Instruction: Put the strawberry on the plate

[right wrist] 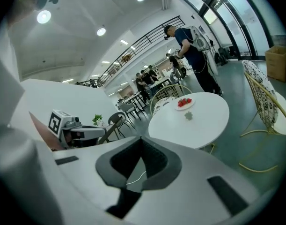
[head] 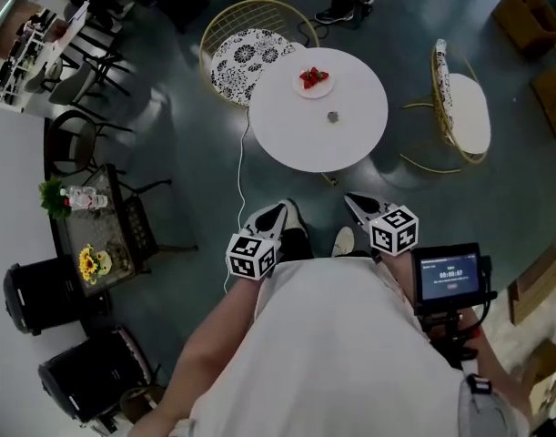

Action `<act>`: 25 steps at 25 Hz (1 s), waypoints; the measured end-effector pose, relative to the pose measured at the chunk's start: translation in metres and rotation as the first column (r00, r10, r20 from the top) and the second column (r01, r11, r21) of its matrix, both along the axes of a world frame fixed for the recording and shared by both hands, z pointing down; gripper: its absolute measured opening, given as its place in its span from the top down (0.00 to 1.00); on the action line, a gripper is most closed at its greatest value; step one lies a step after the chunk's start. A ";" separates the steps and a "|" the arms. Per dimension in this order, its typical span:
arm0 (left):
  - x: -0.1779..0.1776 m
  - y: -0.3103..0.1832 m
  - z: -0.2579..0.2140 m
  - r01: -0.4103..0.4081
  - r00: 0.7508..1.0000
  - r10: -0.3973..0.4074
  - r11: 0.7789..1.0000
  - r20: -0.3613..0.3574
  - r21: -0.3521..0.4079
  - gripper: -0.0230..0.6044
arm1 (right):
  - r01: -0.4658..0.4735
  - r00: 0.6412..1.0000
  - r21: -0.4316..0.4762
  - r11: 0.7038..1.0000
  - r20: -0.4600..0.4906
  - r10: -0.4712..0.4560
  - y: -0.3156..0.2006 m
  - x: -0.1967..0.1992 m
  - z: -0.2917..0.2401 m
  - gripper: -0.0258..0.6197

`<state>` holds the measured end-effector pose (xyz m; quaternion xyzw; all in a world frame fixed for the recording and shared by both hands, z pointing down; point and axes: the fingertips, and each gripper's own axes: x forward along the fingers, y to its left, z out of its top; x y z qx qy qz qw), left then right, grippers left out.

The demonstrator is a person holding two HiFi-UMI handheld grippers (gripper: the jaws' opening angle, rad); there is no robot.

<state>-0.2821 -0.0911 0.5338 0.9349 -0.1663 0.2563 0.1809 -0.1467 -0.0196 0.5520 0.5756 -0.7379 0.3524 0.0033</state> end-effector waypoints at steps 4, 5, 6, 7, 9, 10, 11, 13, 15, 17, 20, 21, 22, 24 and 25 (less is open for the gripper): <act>0.028 -0.026 0.008 -0.060 0.998 0.060 0.998 -0.003 -0.016 0.95 | -0.061 0.998 -0.015 0.998 -0.005 0.061 -0.017 0.025 0.006 0.95; 0.032 -0.032 0.009 -0.077 0.997 0.077 0.997 -0.006 -0.019 0.95 | -0.076 0.997 -0.019 0.997 -0.009 0.076 -0.020 0.026 0.005 0.95; 0.035 -0.039 0.010 -0.094 0.996 0.094 0.995 -0.009 -0.022 0.95 | -0.091 0.996 -0.021 0.996 -0.014 0.090 -0.023 0.027 0.004 0.95; 0.038 -0.047 0.011 -0.108 0.994 0.108 0.994 -0.012 -0.024 0.95 | -0.104 0.994 -0.024 0.994 -0.019 0.104 -0.028 0.029 0.002 0.95; 0.043 -0.065 0.010 -0.130 0.991 0.129 0.991 -0.019 -0.030 0.95 | -0.131 0.991 -0.027 0.991 -0.030 0.130 -0.038 0.033 0.000 0.95; 0.046 -0.074 0.010 -0.141 0.990 0.141 0.989 -0.024 -0.033 0.95 | -0.148 0.989 -0.029 0.989 -0.035 0.147 -0.044 0.036 -0.001 0.95; 0.048 -0.082 0.009 -0.155 0.988 0.154 0.987 -0.029 -0.035 0.95 | -0.166 0.986 -0.031 0.986 -0.041 0.164 -0.049 0.039 -0.002 0.95; 0.052 -0.096 0.009 -0.185 0.982 0.183 0.982 -0.035 -0.036 0.95 | -0.200 0.979 -0.032 0.979 -0.052 0.198 -0.061 0.043 -0.004 0.95; 0.054 -0.112 0.009 -0.211 0.977 0.210 0.977 -0.039 -0.036 0.95 | -0.226 0.973 -0.031 0.974 -0.058 0.224 -0.075 0.043 -0.005 0.95; 0.055 -0.128 0.010 -0.235 0.972 0.234 0.971 -0.038 -0.035 0.95 | -0.249 0.967 -0.027 0.968 -0.062 0.247 -0.091 0.042 -0.007 0.95; 0.052 -0.151 0.014 -0.271 0.962 0.269 0.962 -0.039 -0.031 0.95 | -0.292 0.955 -0.023 0.956 -0.071 0.289 -0.113 0.038 -0.005 0.95; 0.048 -0.158 0.017 -0.282 0.959 0.281 0.959 -0.040 -0.033 0.95 | -0.310 0.949 -0.023 0.950 -0.072 0.308 -0.117 0.034 -0.003 0.95; 0.043 -0.164 0.019 -0.294 0.955 0.293 0.955 -0.041 -0.034 0.95 | -0.329 0.942 -0.024 0.944 -0.073 0.326 -0.121 0.030 -0.002 0.95; 0.039 -0.175 0.022 -0.319 0.948 0.317 0.947 -0.039 -0.035 0.95 | -0.362 0.930 -0.024 0.932 -0.076 0.359 -0.128 0.027 0.000 0.95; 0.040 -0.179 0.023 -0.331 0.943 0.330 0.943 -0.037 -0.034 0.95 | -0.377 0.924 -0.024 0.926 -0.077 0.374 -0.131 0.027 0.000 0.95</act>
